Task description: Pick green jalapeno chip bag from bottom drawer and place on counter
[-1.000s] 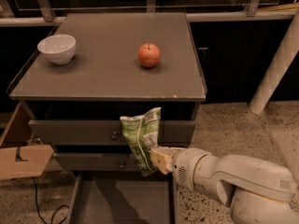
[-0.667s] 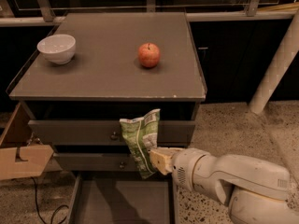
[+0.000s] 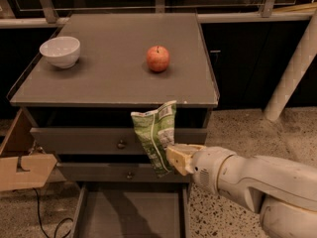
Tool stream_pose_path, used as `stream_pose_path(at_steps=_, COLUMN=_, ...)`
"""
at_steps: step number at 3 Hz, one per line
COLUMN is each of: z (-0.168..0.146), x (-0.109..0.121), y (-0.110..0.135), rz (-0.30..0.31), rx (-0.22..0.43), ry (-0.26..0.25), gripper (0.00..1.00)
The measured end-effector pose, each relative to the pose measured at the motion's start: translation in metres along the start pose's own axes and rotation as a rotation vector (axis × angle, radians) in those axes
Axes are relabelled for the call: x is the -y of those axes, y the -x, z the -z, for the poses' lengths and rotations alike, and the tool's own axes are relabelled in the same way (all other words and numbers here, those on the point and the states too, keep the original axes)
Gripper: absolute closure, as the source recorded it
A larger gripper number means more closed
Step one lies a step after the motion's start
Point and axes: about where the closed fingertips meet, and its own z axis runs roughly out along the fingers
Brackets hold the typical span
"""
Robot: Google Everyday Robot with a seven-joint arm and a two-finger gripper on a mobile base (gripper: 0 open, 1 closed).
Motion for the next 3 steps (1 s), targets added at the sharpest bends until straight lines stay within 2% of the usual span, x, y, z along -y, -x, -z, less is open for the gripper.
stream_pose_path(at_steps=1, z=0.006, x=0.001, y=0.016, rz=0.037, rx=0.021, ry=-0.005, gripper=1.00)
stream_pose_path(at_steps=2, z=0.004, x=0.001, y=0.015, rz=0.075, rx=0.016, ry=-0.003, gripper=1.00)
stream_pose_path(at_steps=3, z=0.002, x=0.012, y=0.027, rz=0.115, rx=0.013, ry=-0.036, gripper=1.00)
